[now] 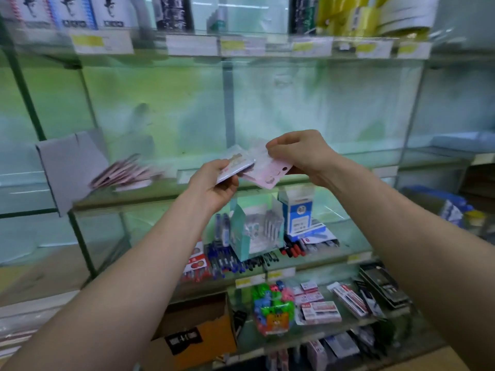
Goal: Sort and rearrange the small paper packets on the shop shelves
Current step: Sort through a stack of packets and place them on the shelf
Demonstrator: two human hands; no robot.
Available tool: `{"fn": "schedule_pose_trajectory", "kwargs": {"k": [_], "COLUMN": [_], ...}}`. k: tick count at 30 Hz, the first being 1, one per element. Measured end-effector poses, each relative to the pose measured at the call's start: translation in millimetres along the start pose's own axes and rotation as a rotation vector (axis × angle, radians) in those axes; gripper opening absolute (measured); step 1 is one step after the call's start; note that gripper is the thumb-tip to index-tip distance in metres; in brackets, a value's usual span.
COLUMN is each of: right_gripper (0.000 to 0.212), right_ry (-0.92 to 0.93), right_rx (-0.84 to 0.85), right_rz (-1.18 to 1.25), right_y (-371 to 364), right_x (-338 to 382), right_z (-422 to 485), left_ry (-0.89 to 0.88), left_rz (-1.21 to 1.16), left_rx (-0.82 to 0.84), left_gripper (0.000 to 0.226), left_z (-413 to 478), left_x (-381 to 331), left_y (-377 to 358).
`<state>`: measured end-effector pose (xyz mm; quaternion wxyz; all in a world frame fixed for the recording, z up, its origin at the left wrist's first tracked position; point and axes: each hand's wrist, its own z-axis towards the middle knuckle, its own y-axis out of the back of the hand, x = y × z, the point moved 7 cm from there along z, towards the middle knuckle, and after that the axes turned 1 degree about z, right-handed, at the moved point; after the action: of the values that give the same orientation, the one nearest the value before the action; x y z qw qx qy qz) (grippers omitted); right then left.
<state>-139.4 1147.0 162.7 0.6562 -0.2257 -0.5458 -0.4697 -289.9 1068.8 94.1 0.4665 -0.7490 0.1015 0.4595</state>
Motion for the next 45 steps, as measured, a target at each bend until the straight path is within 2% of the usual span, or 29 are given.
{"fn": "schedule_pose_trajectory", "kwargs": {"k": [8, 12, 18, 20, 24, 26, 29, 31, 36, 41, 45], "right_gripper": [0.014, 0.019, 0.023, 0.027, 0.029, 0.030, 0.034, 0.036, 0.048, 0.037, 0.037], "right_ry": [-0.158, -0.225, -0.360, -0.400, -0.493, -0.550, -0.656, -0.686, -0.798, -0.834, -0.847], "right_rx": [-0.055, -0.117, -0.271, -0.304, -0.443, -0.503, -0.582, -0.646, -0.707, -0.731, -0.782], "right_rz": [-0.190, -0.319, -0.501, -0.493, -0.387, -0.341, -0.344, -0.360, -0.375, -0.414, -0.506], "right_y": [101, 149, 215, 233, 265, 279, 301, 318, 350, 381, 424], "right_x": [-48, -74, -114, -130, -167, -184, -203, -211, -240, -265, -280], "right_z": [-76, -114, -174, -195, -240, -262, -295, -314, -350, -366, -362], "left_ry": [0.154, 0.124, -0.128, -0.214, -0.123, -0.079, -0.093, -0.103, -0.183, -0.215, -0.193], "left_rz": [0.283, 0.499, 0.738, 0.816, 0.839, 0.860, 0.948, 0.997, 1.129, 1.157, 1.162], "left_rx": [0.076, 0.110, 0.169, 0.140, 0.109, 0.117, 0.182, 0.235, 0.330, 0.399, 0.444], "left_gripper": [0.015, 0.004, 0.048, 0.050, 0.055, 0.047, 0.018, 0.012, 0.020, 0.028, 0.024], "left_z": [-47, -62, -88, -101, -126, -138, -163, -172, -183, -177, -164], "left_x": [101, 149, 218, 242, 310, 342, 372, 392, 441, 499, 544], "left_y": [-48, -78, -127, -136, -138, -140, -149, -156, -183, -220, -261]}}
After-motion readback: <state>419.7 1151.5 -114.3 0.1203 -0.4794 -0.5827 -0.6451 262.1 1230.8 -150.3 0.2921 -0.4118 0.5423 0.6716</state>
